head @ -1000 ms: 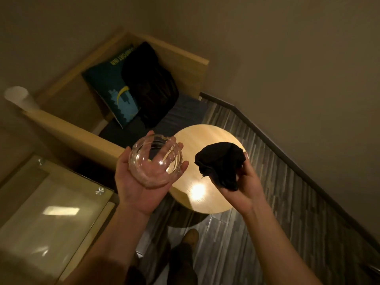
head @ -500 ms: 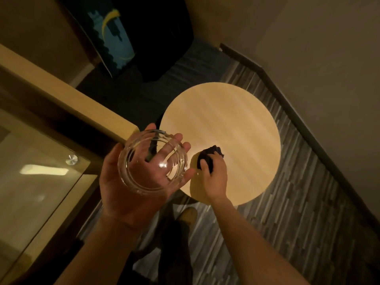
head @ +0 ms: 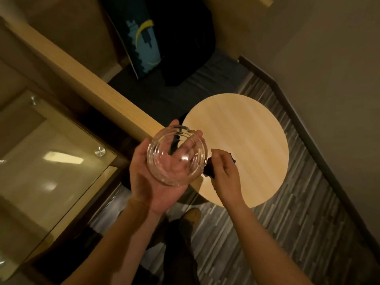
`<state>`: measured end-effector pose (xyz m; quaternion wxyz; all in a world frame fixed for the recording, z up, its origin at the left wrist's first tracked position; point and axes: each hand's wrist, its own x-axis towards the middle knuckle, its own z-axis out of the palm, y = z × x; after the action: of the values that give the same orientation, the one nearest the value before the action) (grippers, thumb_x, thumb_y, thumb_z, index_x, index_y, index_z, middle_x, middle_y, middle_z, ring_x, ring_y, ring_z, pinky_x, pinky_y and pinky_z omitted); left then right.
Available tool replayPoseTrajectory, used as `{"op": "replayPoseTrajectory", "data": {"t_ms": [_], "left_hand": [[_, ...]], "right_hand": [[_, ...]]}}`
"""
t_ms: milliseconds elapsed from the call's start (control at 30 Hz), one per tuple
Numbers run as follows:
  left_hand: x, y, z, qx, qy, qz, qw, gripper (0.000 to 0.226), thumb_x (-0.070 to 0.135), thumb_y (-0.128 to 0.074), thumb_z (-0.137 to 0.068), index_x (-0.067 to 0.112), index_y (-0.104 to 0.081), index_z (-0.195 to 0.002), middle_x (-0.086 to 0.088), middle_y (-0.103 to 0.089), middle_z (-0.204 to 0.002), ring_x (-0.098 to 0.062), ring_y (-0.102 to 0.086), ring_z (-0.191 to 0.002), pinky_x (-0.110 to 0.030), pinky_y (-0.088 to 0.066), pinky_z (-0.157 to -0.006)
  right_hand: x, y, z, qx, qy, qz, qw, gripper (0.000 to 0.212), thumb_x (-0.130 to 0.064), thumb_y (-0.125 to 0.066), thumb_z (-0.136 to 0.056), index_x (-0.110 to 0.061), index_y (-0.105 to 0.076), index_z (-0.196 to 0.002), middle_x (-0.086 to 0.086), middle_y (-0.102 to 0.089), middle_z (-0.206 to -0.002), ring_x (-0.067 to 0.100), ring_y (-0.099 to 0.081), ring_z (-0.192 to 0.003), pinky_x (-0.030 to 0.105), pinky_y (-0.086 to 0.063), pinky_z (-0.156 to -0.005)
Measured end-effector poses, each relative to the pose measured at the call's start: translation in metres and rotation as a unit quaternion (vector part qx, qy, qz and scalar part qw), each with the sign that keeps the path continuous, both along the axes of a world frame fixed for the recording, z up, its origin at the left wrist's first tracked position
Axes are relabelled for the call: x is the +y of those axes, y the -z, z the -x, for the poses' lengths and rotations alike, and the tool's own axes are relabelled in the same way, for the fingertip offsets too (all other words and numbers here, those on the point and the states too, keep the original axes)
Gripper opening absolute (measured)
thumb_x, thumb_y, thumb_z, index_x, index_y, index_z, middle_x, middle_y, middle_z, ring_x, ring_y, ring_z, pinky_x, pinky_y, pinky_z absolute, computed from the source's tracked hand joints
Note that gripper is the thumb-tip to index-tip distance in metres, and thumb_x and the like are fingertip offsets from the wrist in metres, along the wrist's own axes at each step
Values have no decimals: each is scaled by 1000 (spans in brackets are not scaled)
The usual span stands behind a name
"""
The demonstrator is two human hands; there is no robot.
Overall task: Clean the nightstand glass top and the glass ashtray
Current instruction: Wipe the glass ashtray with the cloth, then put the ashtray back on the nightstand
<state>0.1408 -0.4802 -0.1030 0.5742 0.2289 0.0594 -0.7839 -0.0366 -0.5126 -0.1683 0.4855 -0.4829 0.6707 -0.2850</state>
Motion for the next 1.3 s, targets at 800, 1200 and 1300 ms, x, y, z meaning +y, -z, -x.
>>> {"op": "replayPoseTrajectory", "data": {"t_ms": [800, 1200, 1300], "left_hand": [[126, -128, -195, -215, -238, -21, 947, 54, 56, -61, -97, 11, -75, -123, -13, -73, -117, -24, -72, -104, -40, -57, -89], [242, -140, -315, -396, -355, -135, 836, 40, 40, -72, -94, 4, -80, -109, -11, -72, -94, -17, -64, -79, -29, -55, -69], [265, -138, -351, -415, -364, -158, 819, 44, 41, -77, -86, 0, -78, -103, -13, -74, -91, -22, -67, -80, -30, -60, -68]], "right_hand": [[35, -229, -239, -130, -281, 21, 951, 11, -23, -69, -97, -23, -78, -90, 13, -74, -82, 21, -70, -71, 32, -62, -63], [64, -231, -407, -124, -499, -36, 857, 17, -21, -68, -98, -4, -72, -98, 12, -69, -74, 15, -65, -61, 28, -57, -58], [80, -223, -457, -109, -516, -46, 848, 16, -22, -71, -96, -6, -73, -94, 6, -68, -65, 14, -64, -56, 32, -58, -58]]}}
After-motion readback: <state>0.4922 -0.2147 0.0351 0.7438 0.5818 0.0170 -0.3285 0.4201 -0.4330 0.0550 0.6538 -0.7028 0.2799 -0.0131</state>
